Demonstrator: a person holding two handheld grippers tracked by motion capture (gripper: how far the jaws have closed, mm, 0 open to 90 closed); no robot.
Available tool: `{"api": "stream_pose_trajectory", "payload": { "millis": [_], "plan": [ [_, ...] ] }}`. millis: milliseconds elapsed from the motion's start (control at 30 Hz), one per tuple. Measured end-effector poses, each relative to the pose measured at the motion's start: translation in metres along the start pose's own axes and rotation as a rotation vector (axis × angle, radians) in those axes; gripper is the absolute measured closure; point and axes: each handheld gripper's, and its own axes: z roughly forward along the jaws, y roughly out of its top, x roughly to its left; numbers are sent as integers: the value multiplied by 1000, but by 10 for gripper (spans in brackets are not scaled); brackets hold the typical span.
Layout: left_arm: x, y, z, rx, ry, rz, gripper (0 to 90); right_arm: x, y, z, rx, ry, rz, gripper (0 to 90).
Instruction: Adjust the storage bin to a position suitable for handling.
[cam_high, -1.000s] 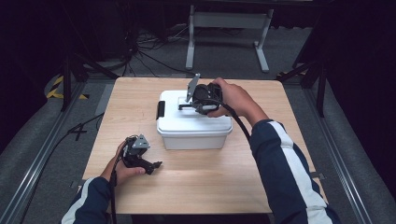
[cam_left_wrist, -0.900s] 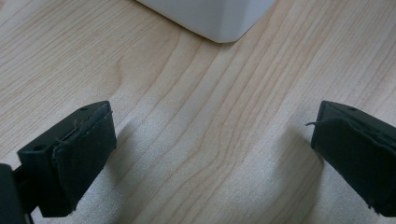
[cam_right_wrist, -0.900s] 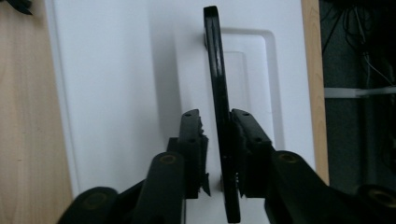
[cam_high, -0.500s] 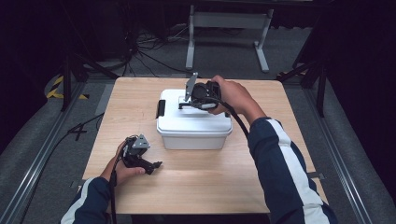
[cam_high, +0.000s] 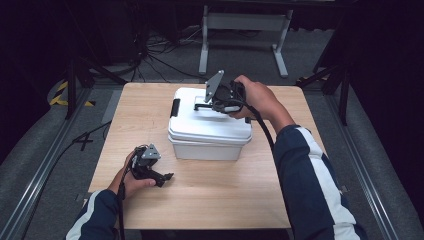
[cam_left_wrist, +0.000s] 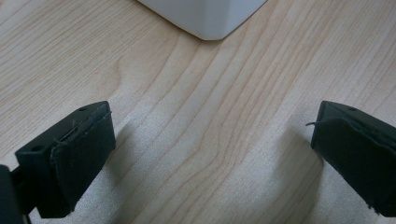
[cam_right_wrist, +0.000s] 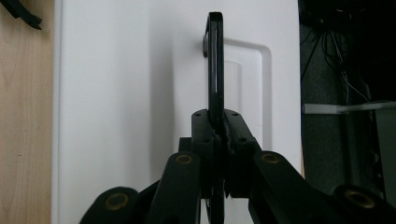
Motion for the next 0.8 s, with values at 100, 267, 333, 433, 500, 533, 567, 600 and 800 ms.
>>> {"api": "stream_pose_trajectory", "payload": {
  "millis": [100, 267, 333, 433, 500, 533, 567, 600, 800],
  "plan": [
    [0, 0, 0, 0, 0, 1, 2, 1, -3, -6, -10, -6, 4, 848],
    [0, 0, 0, 0, 0, 0, 2, 1, -13, -18, -30, -16, 11, 848],
    [0, 0, 0, -1, 0, 1, 2, 1, -18, -22, -33, -20, 22, 848],
    [0, 0, 0, -2, 0, -1, 2, 1, -27, -28, -27, -31, 24, 848],
    [0, 0, 0, -2, 0, -2, 2, 1, -31, -31, -27, -33, 32, 848],
    [0, 0, 0, 0, 0, 0, 2, 2, -34, -33, -28, -40, 37, 848],
    [0, 0, 0, 0, 0, 0, 2, 1, -38, -35, -35, -43, 38, 848],
    [0, 0, 0, 0, 0, 0, 2, 2, -43, -38, -41, -42, 44, 848],
    [0, 0, 0, 1, 0, 0, 2, 3, -71, -53, -29, -66, 86, 848]
  ]
}}
